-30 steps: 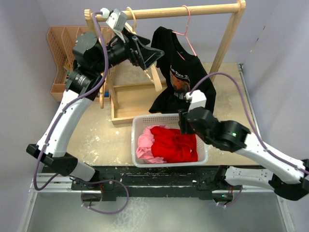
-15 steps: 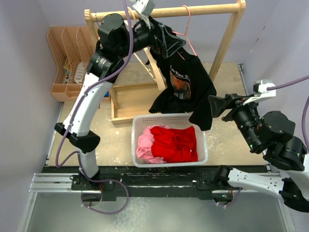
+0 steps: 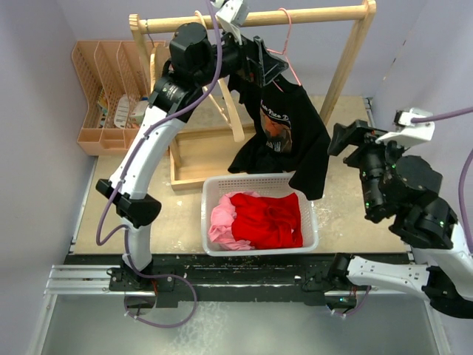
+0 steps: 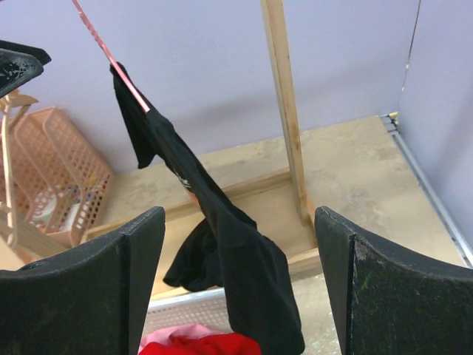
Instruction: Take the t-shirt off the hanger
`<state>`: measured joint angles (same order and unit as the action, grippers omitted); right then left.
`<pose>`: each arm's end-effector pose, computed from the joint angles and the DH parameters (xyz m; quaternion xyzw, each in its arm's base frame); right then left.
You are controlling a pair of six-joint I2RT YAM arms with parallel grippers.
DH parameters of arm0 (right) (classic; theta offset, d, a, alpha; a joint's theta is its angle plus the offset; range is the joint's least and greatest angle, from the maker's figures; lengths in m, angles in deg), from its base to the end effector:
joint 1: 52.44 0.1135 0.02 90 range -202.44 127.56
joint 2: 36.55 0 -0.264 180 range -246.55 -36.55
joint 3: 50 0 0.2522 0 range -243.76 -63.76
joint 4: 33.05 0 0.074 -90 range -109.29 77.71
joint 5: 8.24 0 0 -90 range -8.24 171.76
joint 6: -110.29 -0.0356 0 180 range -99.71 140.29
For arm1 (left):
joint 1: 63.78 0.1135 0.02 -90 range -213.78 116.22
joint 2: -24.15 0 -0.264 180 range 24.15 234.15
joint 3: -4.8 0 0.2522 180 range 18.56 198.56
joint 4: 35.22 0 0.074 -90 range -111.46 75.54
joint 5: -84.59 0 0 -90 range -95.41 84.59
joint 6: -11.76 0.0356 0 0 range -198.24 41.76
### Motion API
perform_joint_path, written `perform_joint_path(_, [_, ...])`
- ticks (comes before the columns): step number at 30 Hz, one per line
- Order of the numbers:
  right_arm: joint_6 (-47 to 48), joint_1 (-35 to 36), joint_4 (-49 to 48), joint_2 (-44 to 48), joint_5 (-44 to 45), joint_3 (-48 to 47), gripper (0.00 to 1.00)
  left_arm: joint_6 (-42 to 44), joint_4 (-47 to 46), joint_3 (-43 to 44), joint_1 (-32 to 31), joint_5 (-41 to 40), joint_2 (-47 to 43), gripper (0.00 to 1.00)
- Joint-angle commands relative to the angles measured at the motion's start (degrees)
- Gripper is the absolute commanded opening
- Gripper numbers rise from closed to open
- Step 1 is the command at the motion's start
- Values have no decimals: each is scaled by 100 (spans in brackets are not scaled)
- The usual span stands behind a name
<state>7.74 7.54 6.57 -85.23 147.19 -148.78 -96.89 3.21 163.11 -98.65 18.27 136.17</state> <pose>0.0755 0.0659 0.5214 0.1640 0.6598 0.1039 0.7260 0.3191 -0.2398 0.5551 0.2439 0.6148 -0.4526 0.5981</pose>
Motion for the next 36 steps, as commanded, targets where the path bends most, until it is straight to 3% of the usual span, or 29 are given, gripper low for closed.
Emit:
perform_joint_path(1, [405, -64, -543, -404, 463, -389, 84, -7, -461, 196, 25, -267, 5, 99])
perform_joint_path(8, [525, -606, -649, -752, 232, -605, 78, -193, -845, -6, 27, -5, 268, 99])
perform_joint_path(16, [67, -3123, -296, -1615, -2012, -977, 53, -136, -848, -21, 29, -84, 275, 100])
perform_joint_path(19, [-48, -3610, -228, -2089, -2593, -1201, 49, -112, -815, -164, 29, -191, 168, 98])
perform_joint_path(29, [-14, -3731, -607, -2486, -3446, -1110, 44, -173, -730, -545, 27, -600, 82, 73])
perform_joint_path(36, [-99, -3731, -732, -2401, -4011, -801, 44, -322, -920, -1078, 16, -1063, -254, 70])
